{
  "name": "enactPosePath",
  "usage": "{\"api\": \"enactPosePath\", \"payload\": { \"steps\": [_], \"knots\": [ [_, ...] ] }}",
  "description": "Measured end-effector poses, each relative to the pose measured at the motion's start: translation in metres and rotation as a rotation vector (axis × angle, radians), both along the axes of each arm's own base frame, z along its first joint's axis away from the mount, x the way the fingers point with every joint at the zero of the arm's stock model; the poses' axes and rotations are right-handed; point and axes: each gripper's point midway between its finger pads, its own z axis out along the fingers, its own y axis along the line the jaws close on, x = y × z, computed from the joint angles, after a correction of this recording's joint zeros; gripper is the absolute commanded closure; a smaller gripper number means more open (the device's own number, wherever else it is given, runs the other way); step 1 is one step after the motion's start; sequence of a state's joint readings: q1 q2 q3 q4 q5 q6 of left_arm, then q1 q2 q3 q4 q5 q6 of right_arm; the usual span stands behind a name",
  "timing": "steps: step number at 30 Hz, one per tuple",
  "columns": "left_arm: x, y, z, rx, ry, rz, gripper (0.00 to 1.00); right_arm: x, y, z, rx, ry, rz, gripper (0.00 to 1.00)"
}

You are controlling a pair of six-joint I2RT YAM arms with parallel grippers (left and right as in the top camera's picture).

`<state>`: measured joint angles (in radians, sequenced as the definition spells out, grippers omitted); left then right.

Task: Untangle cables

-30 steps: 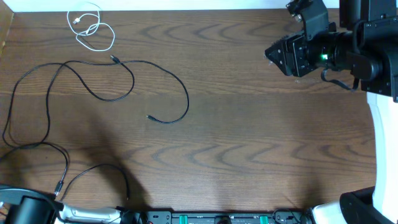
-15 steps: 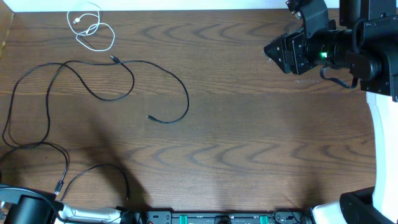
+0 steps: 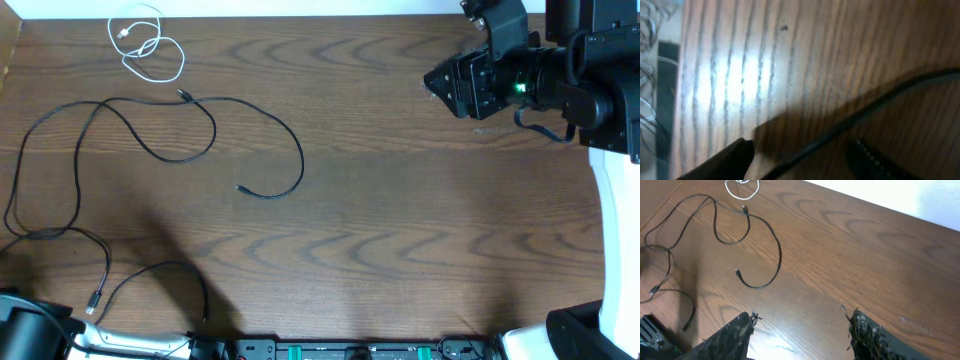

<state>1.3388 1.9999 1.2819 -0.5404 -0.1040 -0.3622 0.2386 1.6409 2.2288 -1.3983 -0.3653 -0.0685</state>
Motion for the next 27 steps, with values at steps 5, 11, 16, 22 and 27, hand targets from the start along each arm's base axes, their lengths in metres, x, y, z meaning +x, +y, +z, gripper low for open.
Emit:
{"api": "enactPosePath", "payload": {
  "steps": [5, 11, 16, 22, 27],
  "knots": [
    [0.009, 0.001, -0.001, 0.000, -0.049, -0.018, 0.74, 0.001, 0.000, 0.000, 0.002, -0.002, 0.000, 0.41],
    [0.047, 0.005, 0.002, 0.004, -0.263, -0.068, 0.81, 0.001, 0.000, 0.001, 0.004, -0.003, -0.002, 0.41],
    [0.069, 0.000, 0.006, -0.020, -0.391, -0.102, 0.88, 0.001, 0.000, 0.001, 0.004, -0.003, -0.002, 0.41],
    [0.082, -0.004, 0.010, -0.035, -0.468, -0.125, 0.87, 0.001, 0.000, 0.001, 0.004, -0.003, -0.002, 0.40],
    [0.090, -0.006, 0.013, -0.047, -0.515, -0.131, 0.67, 0.001, 0.000, 0.001, 0.004, -0.002, -0.002, 0.40]
  ]
}}
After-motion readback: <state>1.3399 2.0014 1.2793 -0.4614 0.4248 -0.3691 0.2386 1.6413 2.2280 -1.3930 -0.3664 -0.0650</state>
